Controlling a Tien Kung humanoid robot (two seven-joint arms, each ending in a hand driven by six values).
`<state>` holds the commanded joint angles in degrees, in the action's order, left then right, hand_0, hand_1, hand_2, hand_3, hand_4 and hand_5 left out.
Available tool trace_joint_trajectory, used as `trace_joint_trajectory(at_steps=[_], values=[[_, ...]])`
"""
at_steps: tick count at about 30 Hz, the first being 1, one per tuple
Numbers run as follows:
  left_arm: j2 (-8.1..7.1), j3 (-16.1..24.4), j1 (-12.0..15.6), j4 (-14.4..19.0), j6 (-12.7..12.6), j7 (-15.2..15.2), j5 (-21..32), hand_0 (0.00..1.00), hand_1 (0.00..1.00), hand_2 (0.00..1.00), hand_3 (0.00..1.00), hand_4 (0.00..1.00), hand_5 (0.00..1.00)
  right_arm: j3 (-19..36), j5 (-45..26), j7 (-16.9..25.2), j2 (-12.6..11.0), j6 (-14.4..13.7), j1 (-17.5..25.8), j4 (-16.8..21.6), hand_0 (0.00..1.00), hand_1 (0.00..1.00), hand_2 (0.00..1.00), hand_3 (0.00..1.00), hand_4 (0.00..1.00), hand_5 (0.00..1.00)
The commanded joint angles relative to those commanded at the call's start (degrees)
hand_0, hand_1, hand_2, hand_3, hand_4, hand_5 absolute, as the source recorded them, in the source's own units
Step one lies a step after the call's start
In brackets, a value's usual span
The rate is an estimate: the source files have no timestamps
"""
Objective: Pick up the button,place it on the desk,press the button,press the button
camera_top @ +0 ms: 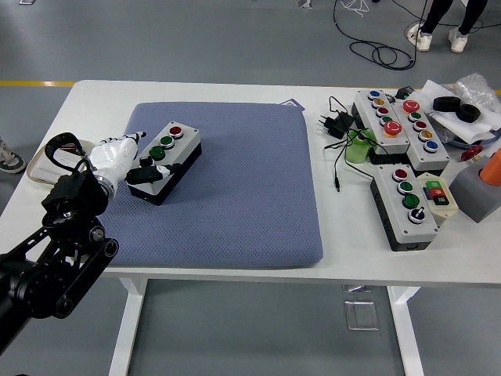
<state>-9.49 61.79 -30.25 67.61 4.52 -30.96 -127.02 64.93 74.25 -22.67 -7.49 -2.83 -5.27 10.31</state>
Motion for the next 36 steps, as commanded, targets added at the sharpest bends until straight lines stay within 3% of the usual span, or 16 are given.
trace_joint_trajectory(at_steps=[5,6,10,11,12,18,19,24,25,30,31,36], values=[[0.99,-0.5,-0.8,-1.3,-0.3,-1.4,-1.2,0.988,0.998,0.998,0.998,0.998,0.893,0.0,0.1,0.0,0.0,0.0,0.0,0.0,0.667,0.628,0.702,0.584,0.361,0.213],[1.32,-0.5,-1.0,-1.8,-0.6,-2.0,-1.8,0.937,0.998,0.998,0.998,0.998,0.69,0.0,0.1,0.0,0.0,0.0,0.0,0.0,0.667,0.628,0.702,0.583,0.361,0.217],[2.91,0.1,-2.4,-4.6,0.2,-3.4,-3.0,0.937,0.998,0.998,0.998,0.998,0.69,-0.1,0.1,0.0,0.0,0.0,-0.1,0.0,0.667,0.628,0.702,0.583,0.361,0.217],[3.05,0.2,-2.5,-4.8,0.4,-3.4,-3.0,0.937,0.998,0.998,0.998,0.998,0.69,-0.1,0.1,0.0,0.0,0.0,-0.1,0.0,0.667,0.628,0.702,0.583,0.361,0.217],[3.33,0.4,-2.8,-5.3,0.9,-3.4,-3.0,0.928,0.998,0.998,0.998,0.992,0.628,-0.1,0.0,0.0,0.0,0.0,-0.1,0.0,0.666,0.629,0.702,0.583,0.36,0.217],[4.83,0.5,-4.4,-8.7,2.3,-3.0,-3.0,0.928,0.998,0.998,0.998,0.992,0.628,-0.2,0.1,0.0,0.0,0.0,-0.2,0.0,0.666,0.629,0.702,0.583,0.36,0.217],[5.05,0.6,-4.6,-9.2,2.3,-3.0,-3.0,0.868,0.993,0.998,0.998,0.917,0.438,-0.2,0.1,0.0,0.0,0.0,-0.3,0.0,0.667,0.629,0.701,0.582,0.36,0.216],[5.84,0.7,-5.8,-11.7,1.4,-2.4,-3.0,0.868,0.993,0.998,0.998,0.917,0.438,-0.2,0.0,0.1,0.0,-0.1,-0.3,0.0,0.667,0.629,0.701,0.582,0.36,0.216],[5.91,0.7,-6.0,-12.0,1.1,-2.3,-3.0,0.648,0.82,0.97,0.998,0.743,0.243,-0.3,0.0,0.1,-0.1,-0.1,-0.3,0.0,0.666,0.629,0.702,0.582,0.36,0.215],[6.07,0.3,-6.9,-13.4,1.2,-2.0,-3.0,0.648,0.82,0.97,0.998,0.743,0.243,-0.3,0.0,0.0,0.0,-0.1,-0.3,0.0,0.666,0.629,0.702,0.582,0.36,0.215],[6.14,0.3,-7.1,-13.7,1.3,-1.9,-3.0,0.509,0.608,0.767,0.912,0.567,0.003,-0.4,0.0,0.0,0.0,-0.1,-0.3,0.0,0.666,0.628,0.702,0.582,0.36,0.215],[6.18,0.1,-7.6,-14.7,1.4,-1.6,-3.0,0.509,0.608,0.767,0.912,0.567,0.003,-0.4,0.0,0.0,-0.1,-0.1,-0.3,0.0,0.666,0.628,0.702,0.582,0.36,0.215]])
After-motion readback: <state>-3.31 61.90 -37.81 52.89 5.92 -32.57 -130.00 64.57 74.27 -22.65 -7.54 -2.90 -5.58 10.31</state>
